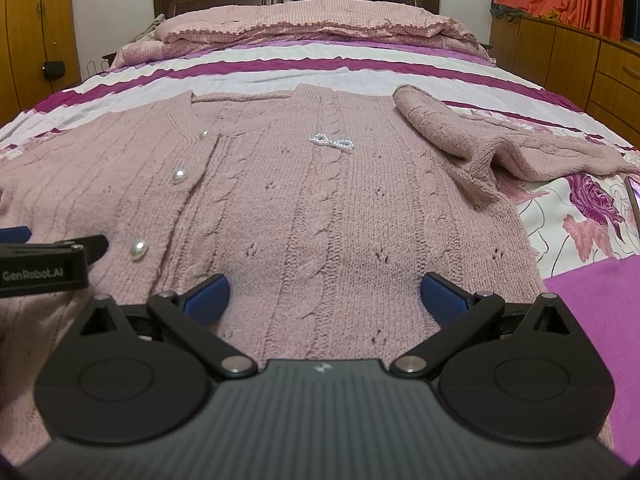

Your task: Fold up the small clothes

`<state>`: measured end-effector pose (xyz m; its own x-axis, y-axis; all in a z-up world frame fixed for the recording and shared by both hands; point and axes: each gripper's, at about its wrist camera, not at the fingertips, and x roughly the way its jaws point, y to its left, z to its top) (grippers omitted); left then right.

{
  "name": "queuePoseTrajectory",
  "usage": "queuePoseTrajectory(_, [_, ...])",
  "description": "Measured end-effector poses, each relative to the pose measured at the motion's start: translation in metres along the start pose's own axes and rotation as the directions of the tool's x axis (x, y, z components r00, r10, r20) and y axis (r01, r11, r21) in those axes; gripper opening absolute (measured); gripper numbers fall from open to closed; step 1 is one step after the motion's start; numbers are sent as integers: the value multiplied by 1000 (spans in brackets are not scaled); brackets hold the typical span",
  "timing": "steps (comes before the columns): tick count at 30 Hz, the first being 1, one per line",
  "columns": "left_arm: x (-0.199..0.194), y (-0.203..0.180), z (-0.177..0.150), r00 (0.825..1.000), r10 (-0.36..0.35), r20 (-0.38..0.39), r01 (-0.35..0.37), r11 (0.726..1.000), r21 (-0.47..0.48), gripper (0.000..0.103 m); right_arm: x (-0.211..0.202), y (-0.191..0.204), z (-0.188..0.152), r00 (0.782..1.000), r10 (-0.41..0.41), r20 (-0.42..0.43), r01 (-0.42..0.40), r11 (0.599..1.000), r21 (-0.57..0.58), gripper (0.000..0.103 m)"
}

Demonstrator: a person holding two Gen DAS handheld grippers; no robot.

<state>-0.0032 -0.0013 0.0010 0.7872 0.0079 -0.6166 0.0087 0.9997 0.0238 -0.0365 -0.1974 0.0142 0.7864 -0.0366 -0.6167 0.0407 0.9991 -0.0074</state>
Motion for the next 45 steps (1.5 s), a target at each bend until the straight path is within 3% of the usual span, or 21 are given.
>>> queuePoseTrajectory(33, [-12, -1, 6, 1000, 4, 12, -4, 1000, 4, 103, 0, 4, 1, 1000, -14, -11, 14, 1000, -12, 103])
queuePoseTrajectory(45, [-16, 0, 17, 1000, -10, -20, 10, 1000, 17, 103, -2, -8, 10, 998, 43, -49, -41, 999, 35, 103])
